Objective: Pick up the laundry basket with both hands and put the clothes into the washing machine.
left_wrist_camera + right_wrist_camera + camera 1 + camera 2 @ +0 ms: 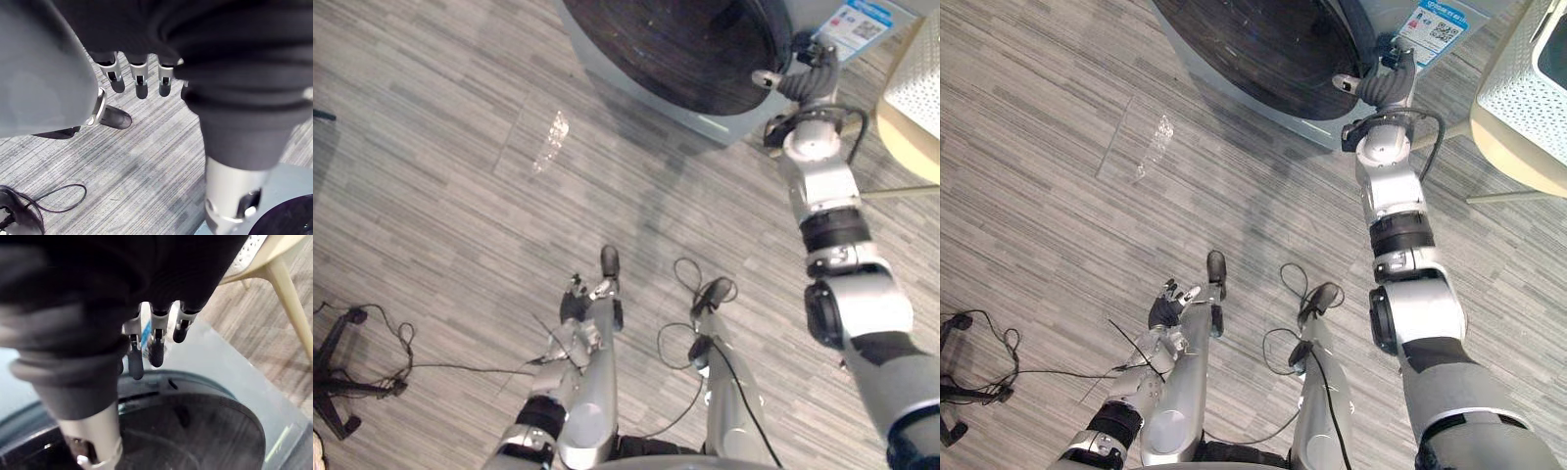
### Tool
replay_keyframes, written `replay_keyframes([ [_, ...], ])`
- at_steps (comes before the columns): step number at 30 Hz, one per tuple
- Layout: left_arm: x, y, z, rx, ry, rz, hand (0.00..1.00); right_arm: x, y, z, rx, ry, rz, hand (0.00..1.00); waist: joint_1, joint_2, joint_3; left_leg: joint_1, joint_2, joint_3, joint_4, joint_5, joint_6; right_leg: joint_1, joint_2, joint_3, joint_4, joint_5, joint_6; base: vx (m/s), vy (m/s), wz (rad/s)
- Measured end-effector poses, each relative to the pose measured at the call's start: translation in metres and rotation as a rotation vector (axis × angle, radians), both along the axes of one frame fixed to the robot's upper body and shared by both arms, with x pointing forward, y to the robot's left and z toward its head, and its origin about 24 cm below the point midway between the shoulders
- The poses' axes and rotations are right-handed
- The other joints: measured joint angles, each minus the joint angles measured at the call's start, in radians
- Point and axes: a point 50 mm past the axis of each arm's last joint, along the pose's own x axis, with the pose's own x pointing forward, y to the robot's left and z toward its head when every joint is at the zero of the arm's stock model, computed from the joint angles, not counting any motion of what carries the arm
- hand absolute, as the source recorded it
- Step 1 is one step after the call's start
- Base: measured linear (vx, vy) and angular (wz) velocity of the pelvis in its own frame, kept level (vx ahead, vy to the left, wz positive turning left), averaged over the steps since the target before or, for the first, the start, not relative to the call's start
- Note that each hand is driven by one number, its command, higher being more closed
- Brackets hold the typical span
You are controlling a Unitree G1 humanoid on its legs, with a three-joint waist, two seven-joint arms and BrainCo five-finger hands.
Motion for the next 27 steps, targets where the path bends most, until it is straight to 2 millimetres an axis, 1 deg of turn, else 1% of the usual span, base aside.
replay_keyframes([
  [1, 0.0, 0.0, 0.001, -0.003, -0.004, -0.005, 0.0, 0.002, -0.003, 0.003, -0.004, 0.021, 0.002, 0.0, 0.005, 0.0, 0.0, -0.003, 0.001, -0.005, -0.002, 0.003, -0.001, 0.0, 0.003, -0.005, -0.004, 0.001, -0.001, 0.01, -0.024, 0.13],
  [2, 0.001, -0.001, 0.002, -0.009, -0.016, -0.019, 0.0, 0.003, -0.013, 0.005, -0.021, 0.061, 0.014, 0.0, 0.015, 0.0, 0.0, -0.01, 0.002, -0.016, -0.003, 0.006, -0.004, 0.0, 0.007, -0.016, -0.006, 0.001, -0.001, 0.01, -0.022, 0.15],
  [3, 0.002, -0.003, 0.003, -0.016, -0.029, -0.038, 0.0, 0.003, -0.02, 0.008, -0.036, 0.091, 0.049, 0.0, 0.023, 0.0, 0.0, -0.014, 0.002, -0.024, -0.01, 0.013, -0.005, 0.001, 0.01, -0.023, -0.009, 0.001, -0.001, 0.01, -0.018, 0.2],
  [4, 0.002, -0.004, 0.004, -0.022, -0.037, -0.059, 0.0, 0.002, -0.024, 0.012, -0.035, 0.113, 0.115, 0.0, 0.028, 0.001, 0.0, -0.015, -0.001, -0.029, -0.023, 0.022, -0.006, 0.001, 0.01, -0.031, -0.012, 0.001, -0.001, 0.01, -0.007, 0.16],
  [5, 0.002, -0.005, 0.004, -0.025, -0.041, -0.07, 0.0, 0.001, -0.027, 0.015, -0.04, 0.12, 0.141, 0.0, 0.033, 0.003, 0.001, -0.015, -0.002, -0.031, -0.027, 0.024, -0.006, 0.001, 0.01, -0.034, -0.013, 0.001, -0.001, 0.0, -0.002, 0.11],
  [6, 0.003, -0.007, 0.006, -0.03, -0.054, -0.093, 0.0, 0.0, -0.032, 0.019, -0.068, 0.147, 0.185, 0.0, 0.045, 0.006, 0.003, -0.015, -0.001, -0.035, -0.03, 0.027, -0.008, 0.002, 0.013, -0.038, -0.015, 0.001, -0.001, 0.0, -0.002, 0.08],
  [9, 0.002, -0.011, 0.007, -0.034, -0.071, -0.148, 0.0, -0.003, -0.04, 0.021, -0.095, 0.191, 0.268, 0.0, 0.05, 0.006, 0.003, -0.014, -0.002, -0.049, -0.051, 0.042, -0.012, 0.007, 0.018, -0.053, -0.02, 0.0, -0.001, 0.01, -0.004, 0.12],
  [10, 0.002, -0.013, 0.007, -0.032, -0.076, -0.179, 0.0, -0.005, -0.044, 0.024, -0.092, 0.197, 0.302, 0.0, 0.052, 0.009, 0.005, -0.012, -0.003, -0.053, -0.066, 0.052, -0.014, 0.007, 0.019, -0.06, -0.022, 0.0, -0.001, 0.01, -0.003, 0.11],
  [15, 0.001, -0.017, 0.007, -0.018, -0.085, -0.236, 0.0, -0.006, -0.041, 0.023, -0.105, 0.225, 0.375, 0.0, 0.057, 0.014, 0.006, 0.0, 0.001, -0.052, -0.074, 0.057, -0.017, 0.014, 0.024, -0.061, -0.025, 0.0, -0.002, 0.0, -0.001, 0.01],
  [18, 0.0, -0.022, 0.006, -0.009, -0.084, -0.269, 0.0, -0.007, -0.033, 0.021, -0.105, 0.221, 0.453, 0.0, 0.07, 0.016, 0.006, 0.024, 0.0, -0.037, -0.091, 0.06, -0.018, 0.021, 0.021, -0.053, -0.026, 0.0, -0.002, 0.01, 0.008, -0.06],
  [19, 0.0, -0.022, 0.006, -0.009, -0.084, -0.269, 0.0, -0.007, -0.03, 0.02, -0.106, 0.218, 0.468, 0.0, 0.07, 0.016, 0.006, 0.027, 0.001, -0.036, -0.092, 0.06, -0.018, 0.022, 0.021, -0.052, -0.026, 0.0, -0.002, 0.02, 0.007, -0.05],
  [21, 0.0, -0.022, 0.006, -0.009, -0.083, -0.27, 0.0, -0.008, -0.023, 0.007, -0.104, 0.223, 0.516, 0.0, 0.068, 0.016, 0.006, 0.037, 0.0, -0.035, -0.095, 0.06, -0.018, 0.033, 0.021, -0.052, -0.029, -0.001, -0.002, 0.02, 0.005, 0.02],
  [22, -0.001, -0.024, 0.006, -0.009, -0.082, -0.273, 0.0, -0.008, -0.022, -0.008, -0.093, 0.241, 0.541, 0.0, 0.069, 0.016, 0.006, 0.047, -0.001, -0.035, -0.098, 0.06, -0.018, 0.042, 0.02, -0.052, -0.031, -0.001, -0.002, 0.04, 0.014, 0.05],
  [24, 0.0, -0.026, 0.007, -0.011, -0.087, -0.279, 0.0, -0.01, -0.02, -0.024, -0.062, 0.246, 0.57, 0.0, 0.068, 0.017, 0.006, 0.052, -0.002, -0.034, -0.099, 0.059, -0.019, 0.046, 0.019, -0.052, -0.031, -0.003, -0.002, 0.02, 0.008, 0.02],
  [26, 0.004, -0.029, 0.021, -0.017, -0.153, -0.276, 0.0, -0.016, -0.009, -0.073, 0.092, 0.273, 0.652, 0.0, 0.067, 0.017, 0.006, 0.061, -0.003, -0.032, -0.099, 0.059, -0.019, 0.052, 0.018, -0.051, -0.028, -0.006, -0.003, 0.0, 0.0, 0.0],
  [27, 0.006, -0.028, 0.027, -0.02, -0.175, -0.266, 0.0, -0.017, -0.006, -0.085, 0.114, 0.294, 0.664, 0.0, 0.066, 0.017, 0.006, 0.061, -0.003, -0.031, -0.099, 0.059, -0.019, 0.051, 0.017, -0.05, -0.028, -0.006, -0.003, 0.01, 0.01, -0.04],
])
